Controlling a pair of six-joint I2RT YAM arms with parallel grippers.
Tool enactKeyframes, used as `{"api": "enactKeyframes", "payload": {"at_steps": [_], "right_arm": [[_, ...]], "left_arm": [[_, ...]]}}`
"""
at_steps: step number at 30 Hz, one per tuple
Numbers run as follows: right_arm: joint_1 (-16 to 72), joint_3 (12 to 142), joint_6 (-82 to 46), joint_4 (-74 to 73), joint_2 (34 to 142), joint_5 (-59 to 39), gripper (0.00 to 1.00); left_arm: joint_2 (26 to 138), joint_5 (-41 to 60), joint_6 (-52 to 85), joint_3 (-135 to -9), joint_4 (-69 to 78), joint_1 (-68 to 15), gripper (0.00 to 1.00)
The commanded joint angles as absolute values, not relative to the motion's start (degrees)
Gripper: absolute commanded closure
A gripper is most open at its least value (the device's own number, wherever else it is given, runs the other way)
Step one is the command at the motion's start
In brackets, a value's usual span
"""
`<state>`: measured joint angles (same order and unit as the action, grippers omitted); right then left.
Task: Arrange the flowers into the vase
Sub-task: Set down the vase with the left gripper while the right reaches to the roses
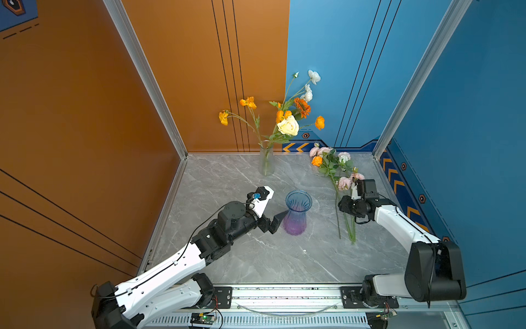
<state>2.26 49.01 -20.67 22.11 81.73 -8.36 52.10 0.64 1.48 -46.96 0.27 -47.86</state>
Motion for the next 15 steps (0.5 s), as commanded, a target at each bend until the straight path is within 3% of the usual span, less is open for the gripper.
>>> {"api": "enactKeyframes", "payload": {"at_steps": [1, 6, 12, 15], "right_arm": [[2.3, 51.7, -17.4, 23.0, 85.6, -3.8, 0.55], [3.0, 56.2, -16.5, 22.9, 92.7, 0.6, 0.62], [3.0, 60.6, -14.9, 25.1, 98.6, 2.0, 0.66], [3.1, 61.9, -14.2, 25.4, 100.3, 2.3, 0.69]], "left_arm": [[54.6, 5.6, -4.0, -56.4, -15.8, -47.3, 0.02], [69.6, 24.0, -16.5, -76.8, -31.1, -46.6, 0.02], [77.0, 23.8, -28.4, -81.9, -33.6, -46.0, 0.02], [76.8, 24.5, -27.2, -79.0, -30.2, -44.7, 0.02]]}}
